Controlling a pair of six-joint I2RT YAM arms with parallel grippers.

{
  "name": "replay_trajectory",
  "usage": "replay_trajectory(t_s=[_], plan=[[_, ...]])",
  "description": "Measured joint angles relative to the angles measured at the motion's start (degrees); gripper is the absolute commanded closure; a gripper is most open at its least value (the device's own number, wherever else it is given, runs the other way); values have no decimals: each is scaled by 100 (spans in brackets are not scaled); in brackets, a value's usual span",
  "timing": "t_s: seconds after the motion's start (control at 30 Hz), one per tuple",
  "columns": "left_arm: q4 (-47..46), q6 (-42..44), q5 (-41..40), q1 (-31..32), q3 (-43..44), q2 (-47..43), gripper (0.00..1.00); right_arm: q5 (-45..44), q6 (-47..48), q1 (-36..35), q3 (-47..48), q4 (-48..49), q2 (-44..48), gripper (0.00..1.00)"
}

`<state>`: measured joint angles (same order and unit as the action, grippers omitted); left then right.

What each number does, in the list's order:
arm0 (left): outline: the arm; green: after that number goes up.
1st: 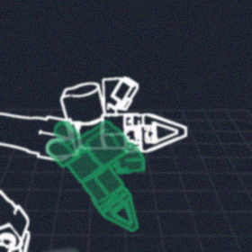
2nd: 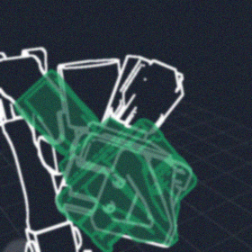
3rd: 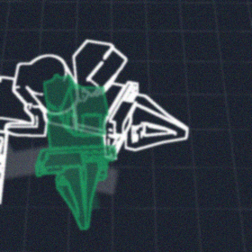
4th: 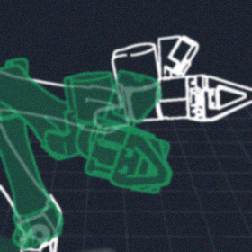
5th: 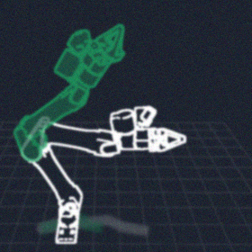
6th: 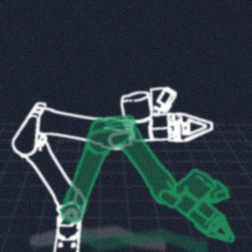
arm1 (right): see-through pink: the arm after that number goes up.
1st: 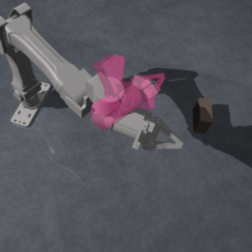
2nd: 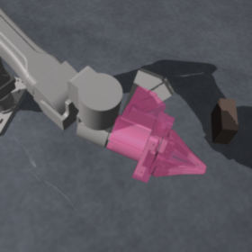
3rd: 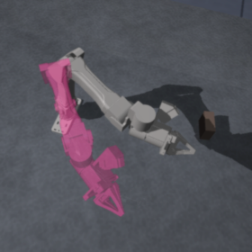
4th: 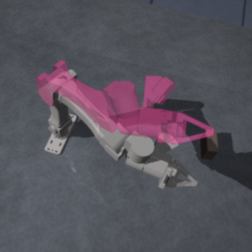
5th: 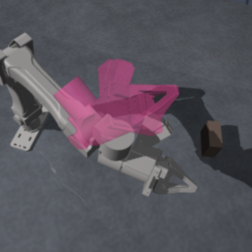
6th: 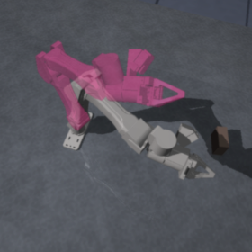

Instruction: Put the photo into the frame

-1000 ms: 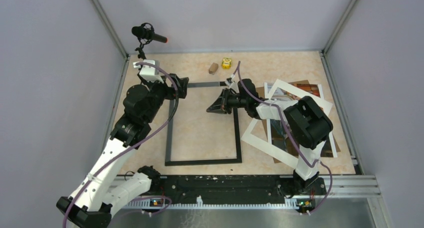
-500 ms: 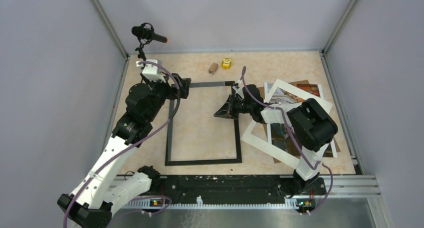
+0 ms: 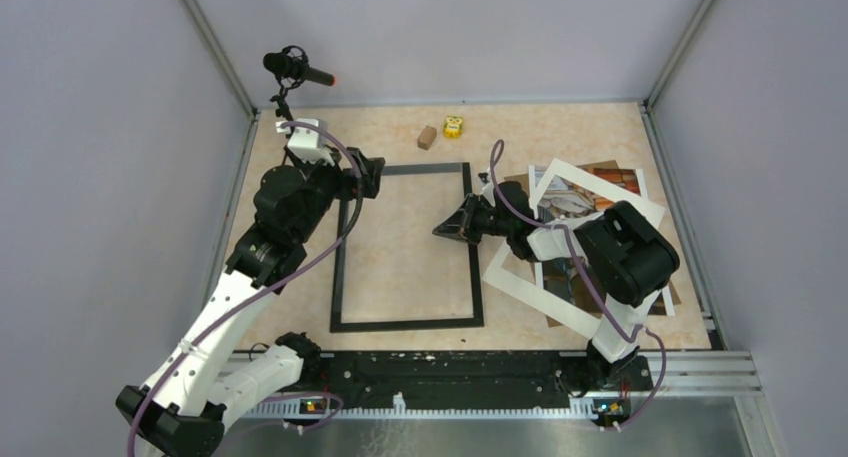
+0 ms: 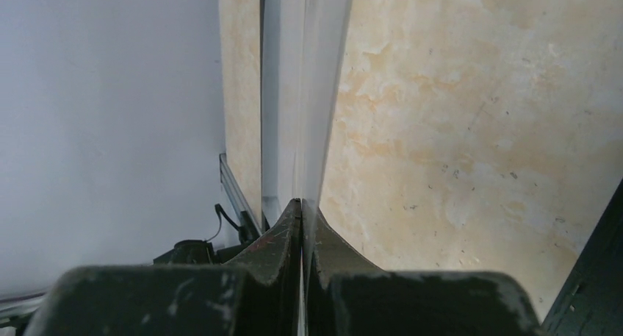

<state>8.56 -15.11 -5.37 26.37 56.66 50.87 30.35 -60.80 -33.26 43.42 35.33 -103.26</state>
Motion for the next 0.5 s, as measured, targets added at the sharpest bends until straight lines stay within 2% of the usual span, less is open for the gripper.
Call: replay_trajectory(t_s=[0.5], plan=[[0, -4, 20, 0, 0, 33, 1, 35, -24, 7, -48, 136, -2, 100]])
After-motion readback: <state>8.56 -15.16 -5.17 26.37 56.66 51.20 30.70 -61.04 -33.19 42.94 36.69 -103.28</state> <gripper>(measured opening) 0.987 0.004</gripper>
